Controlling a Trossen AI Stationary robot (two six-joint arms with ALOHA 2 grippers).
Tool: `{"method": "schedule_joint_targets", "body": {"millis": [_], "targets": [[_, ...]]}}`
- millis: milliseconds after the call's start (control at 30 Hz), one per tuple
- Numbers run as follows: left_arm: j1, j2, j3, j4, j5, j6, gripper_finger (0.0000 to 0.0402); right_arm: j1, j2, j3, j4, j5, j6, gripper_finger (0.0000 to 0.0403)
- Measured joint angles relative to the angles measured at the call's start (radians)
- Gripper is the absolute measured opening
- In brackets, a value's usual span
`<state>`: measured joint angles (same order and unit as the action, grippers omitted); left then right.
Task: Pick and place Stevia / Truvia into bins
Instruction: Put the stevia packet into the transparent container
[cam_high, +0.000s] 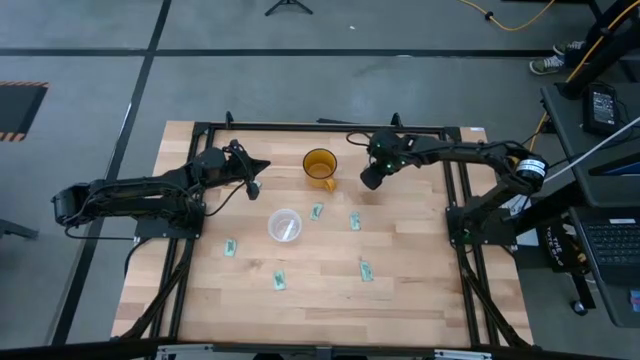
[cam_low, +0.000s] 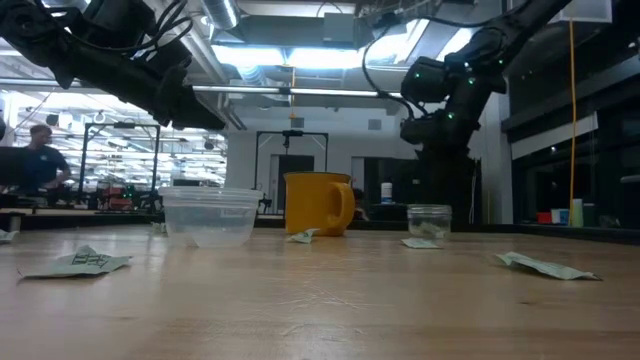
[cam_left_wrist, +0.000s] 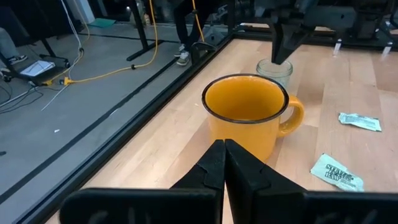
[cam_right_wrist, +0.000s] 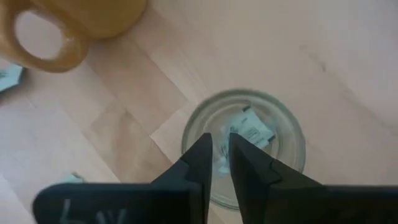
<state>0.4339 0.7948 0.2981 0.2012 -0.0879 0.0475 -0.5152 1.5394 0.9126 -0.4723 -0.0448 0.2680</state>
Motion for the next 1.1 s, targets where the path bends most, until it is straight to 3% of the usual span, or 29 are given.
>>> {"method": "schedule_joint_targets", "body": {"millis": [200,467,667,933,1100], "targets": [[0.0,0.0,0.0,-0.003,0.0,0.0,0.0002,0.017,-0.019,0.078,-0.055,0.005,-0.099,0.0058],[0.0,0.0,0.0,-0.065,0.0,0.0,0.0002,0.079,-0.166,0.07,0.009,0.021,-0.206,0.0028],[0.0,0.0,0.0,-0.076,0.002,-0.001,0.0002,0.117,-0.24,-0.079,0.307,0.023,-0.304,0.0004],[0.0,0.0,0.0,-0.073,-0.007,0.008,0.0004,0.127,-0.251,-0.283,0.68,-0.002,-0.333,0.002],[0.0,0.0,0.0,-0.084,-0.059,-0.008,0.0035,0.127,-0.251,-0.387,0.896,-0.005,-0.336,0.0015]]}}
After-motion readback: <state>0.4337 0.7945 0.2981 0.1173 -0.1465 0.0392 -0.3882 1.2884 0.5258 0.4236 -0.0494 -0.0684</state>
